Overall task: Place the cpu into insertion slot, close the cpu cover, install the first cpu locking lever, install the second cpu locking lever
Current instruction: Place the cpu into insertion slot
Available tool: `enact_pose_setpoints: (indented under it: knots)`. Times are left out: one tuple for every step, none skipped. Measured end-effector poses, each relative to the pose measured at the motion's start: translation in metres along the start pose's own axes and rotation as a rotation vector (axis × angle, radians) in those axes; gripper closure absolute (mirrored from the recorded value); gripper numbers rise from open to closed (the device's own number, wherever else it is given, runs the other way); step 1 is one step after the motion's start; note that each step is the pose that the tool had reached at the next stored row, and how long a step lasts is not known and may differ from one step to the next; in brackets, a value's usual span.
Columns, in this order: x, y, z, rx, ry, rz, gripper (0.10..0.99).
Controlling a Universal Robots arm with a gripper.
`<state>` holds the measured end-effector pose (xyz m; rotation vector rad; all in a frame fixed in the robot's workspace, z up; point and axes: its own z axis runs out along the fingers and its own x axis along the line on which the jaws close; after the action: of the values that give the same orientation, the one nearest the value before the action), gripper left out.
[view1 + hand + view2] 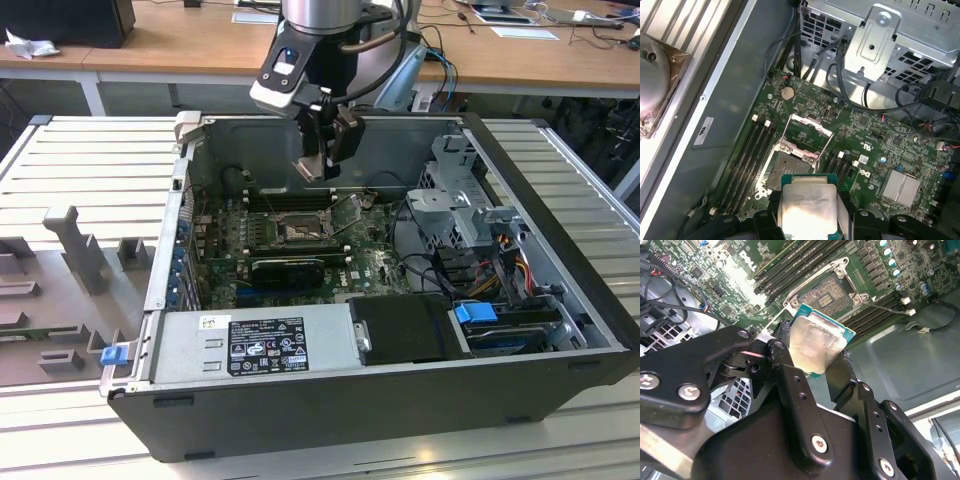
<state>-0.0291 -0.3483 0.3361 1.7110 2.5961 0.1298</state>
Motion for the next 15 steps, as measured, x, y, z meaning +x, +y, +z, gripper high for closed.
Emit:
enact_pose_setpoints:
  knots:
    - [0.0000,0.0000,0.0003,0.000,-0.0003,0.004,0.557]
    - [0.0000,-0.0001,0.0007,0.000,-0.0006,0.008,0.557]
    - [0.0000,-0.0001,0.0012,0.000,-0.0010,0.013,0.557]
    - [-0.0001,-0.0002,0.0024,0.000,-0.0022,0.026,0.557]
    - [-0.0001,-0.0003,0.0030,-0.001,-0.0033,0.039,0.557]
    - [-0.0001,-0.0004,0.0036,-0.001,-0.0047,0.055,0.557]
    - [-0.0001,-0.0004,0.0048,-0.002,-0.0073,0.085,0.557]
    - [-0.0001,-0.0005,0.0058,-0.002,-0.0094,0.109,0.557]
    - [-0.0002,-0.0006,0.0066,-0.002,-0.0108,0.127,0.557]
    - [-0.0002,-0.0007,0.0081,-0.003,-0.0136,0.160,0.557]
    - [-0.0002,-0.0008,0.0095,-0.002,-0.0151,0.183,0.557]
    - [-0.0002,-0.0009,0.0105,-0.002,-0.0160,0.195,0.557]
    - [-0.0002,-0.0010,0.0117,-0.001,-0.0170,0.210,0.557]
    - [-0.0002,-0.0011,0.0133,0.000,-0.0177,0.227,0.557]
    - [-0.0002,-0.0013,0.0154,0.003,-0.0182,0.241,0.557]
